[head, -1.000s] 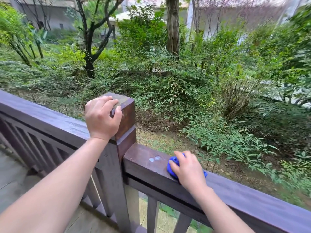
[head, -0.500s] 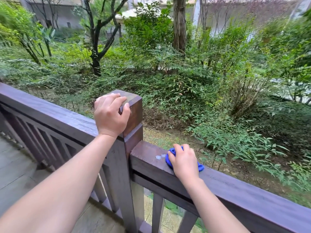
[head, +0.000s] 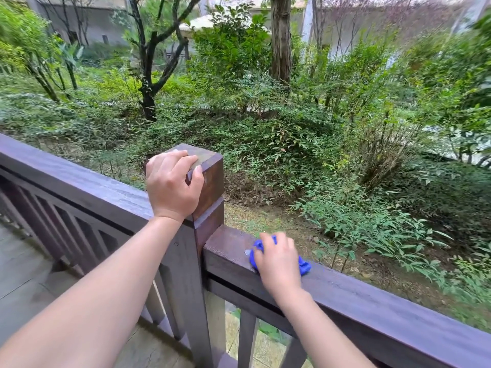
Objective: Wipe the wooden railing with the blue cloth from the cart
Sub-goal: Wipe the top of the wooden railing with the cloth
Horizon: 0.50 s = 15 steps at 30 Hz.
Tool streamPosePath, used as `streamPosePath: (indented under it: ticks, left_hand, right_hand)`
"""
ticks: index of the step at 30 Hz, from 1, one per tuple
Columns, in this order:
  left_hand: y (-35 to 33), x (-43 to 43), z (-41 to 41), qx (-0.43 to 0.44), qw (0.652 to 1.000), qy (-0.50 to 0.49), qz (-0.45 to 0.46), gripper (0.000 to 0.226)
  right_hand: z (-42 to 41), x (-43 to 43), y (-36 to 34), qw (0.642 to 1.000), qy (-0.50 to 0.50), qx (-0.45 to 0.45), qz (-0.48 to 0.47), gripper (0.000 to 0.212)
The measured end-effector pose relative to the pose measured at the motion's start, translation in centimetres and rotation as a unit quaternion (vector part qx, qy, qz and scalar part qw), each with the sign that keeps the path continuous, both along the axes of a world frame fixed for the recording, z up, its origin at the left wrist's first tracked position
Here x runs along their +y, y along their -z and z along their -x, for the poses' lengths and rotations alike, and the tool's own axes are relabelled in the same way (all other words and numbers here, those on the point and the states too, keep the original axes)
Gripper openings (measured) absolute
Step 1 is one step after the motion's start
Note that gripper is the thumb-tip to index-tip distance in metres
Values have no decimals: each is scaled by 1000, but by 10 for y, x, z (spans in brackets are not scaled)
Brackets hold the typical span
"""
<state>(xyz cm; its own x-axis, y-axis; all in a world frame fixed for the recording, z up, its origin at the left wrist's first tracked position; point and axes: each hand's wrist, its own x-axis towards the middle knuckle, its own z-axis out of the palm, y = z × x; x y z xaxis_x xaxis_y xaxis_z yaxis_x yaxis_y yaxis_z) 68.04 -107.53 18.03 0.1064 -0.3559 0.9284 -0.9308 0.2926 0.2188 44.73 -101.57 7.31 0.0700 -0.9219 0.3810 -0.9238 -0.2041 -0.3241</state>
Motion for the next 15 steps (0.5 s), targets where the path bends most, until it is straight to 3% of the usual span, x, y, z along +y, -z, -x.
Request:
streamPosePath:
  ticks: [4, 9, 13, 15]
  left_hand:
    - [2, -2, -1, 3, 1000, 3, 3, 27]
    - [3, -2, -1, 4, 1000, 7, 1, 27]
    - [4, -4, -2, 4, 1000, 5, 10, 28]
    - [4, -5, -2, 6, 1000, 5, 11, 28]
  right_hand:
    - [16, 14, 12, 992, -119, 20, 32, 34]
    - [7, -16, -9, 1000, 19, 0, -23, 31]
    - [0, 15, 12, 990, -139, 34, 18, 34]
    - [9, 10, 11, 986, -163, 30, 14, 37]
